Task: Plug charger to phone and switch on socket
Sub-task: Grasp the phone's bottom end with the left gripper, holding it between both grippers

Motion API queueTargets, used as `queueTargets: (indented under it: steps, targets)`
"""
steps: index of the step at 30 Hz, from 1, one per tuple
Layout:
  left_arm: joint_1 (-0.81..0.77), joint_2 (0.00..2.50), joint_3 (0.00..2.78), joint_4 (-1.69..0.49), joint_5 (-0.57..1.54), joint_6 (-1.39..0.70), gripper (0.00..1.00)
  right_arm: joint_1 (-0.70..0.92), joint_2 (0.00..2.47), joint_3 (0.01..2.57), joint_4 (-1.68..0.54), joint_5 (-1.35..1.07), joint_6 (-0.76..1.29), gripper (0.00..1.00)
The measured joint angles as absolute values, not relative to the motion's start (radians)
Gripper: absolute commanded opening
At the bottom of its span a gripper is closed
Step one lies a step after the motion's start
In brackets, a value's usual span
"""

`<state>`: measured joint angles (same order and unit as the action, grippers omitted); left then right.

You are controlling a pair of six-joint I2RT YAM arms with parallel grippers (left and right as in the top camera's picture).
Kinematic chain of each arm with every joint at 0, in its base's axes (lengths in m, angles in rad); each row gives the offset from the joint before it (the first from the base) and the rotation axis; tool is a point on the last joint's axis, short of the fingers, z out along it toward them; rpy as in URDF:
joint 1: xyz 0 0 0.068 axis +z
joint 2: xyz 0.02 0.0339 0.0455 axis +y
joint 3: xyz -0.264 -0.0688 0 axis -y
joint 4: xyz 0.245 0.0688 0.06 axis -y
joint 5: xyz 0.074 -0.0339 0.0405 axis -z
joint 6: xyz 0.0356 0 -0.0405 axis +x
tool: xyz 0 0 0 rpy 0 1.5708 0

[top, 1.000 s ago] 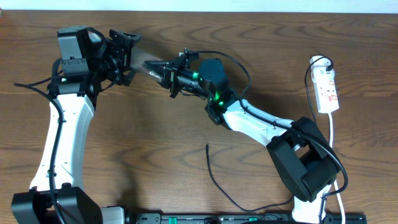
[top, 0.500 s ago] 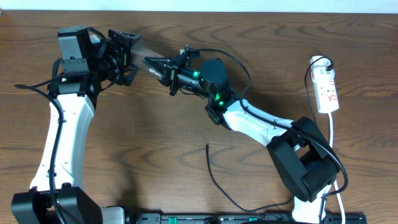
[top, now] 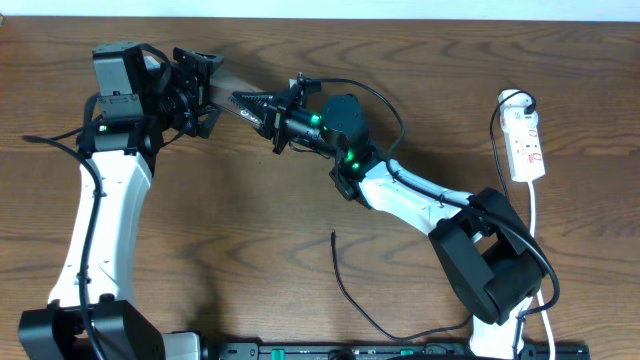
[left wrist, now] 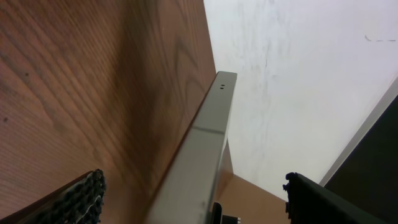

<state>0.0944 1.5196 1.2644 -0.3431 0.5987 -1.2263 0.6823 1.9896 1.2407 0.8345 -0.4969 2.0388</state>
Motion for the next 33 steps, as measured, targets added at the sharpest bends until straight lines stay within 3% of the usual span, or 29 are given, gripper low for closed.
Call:
queueTargets:
  steps: [23,27,31,33]
  targets:
    - [0.094,1.530,1.185,-0.201,0.628,-1.227,0.89,0.682,1.990,1.241,0.807,-0.501,2.039,0.02]
    - [0.094,1.530,1.185,-0.201,0.630,-1.227,0.66,0.682,1.990,1.241,0.801,-0.505,2.039,0.02]
    - [0.094,1.530,1.185,-0.200,0.630,-1.218,0.29,0.682,1.990,1.241,0.801,-0.505,2.039,0.01]
    - [0.094,1.530,1.185,-0.201,0.630,-1.222,0.19,0.682,1.990,1.241,0.801,-0.506,2.039,0.02]
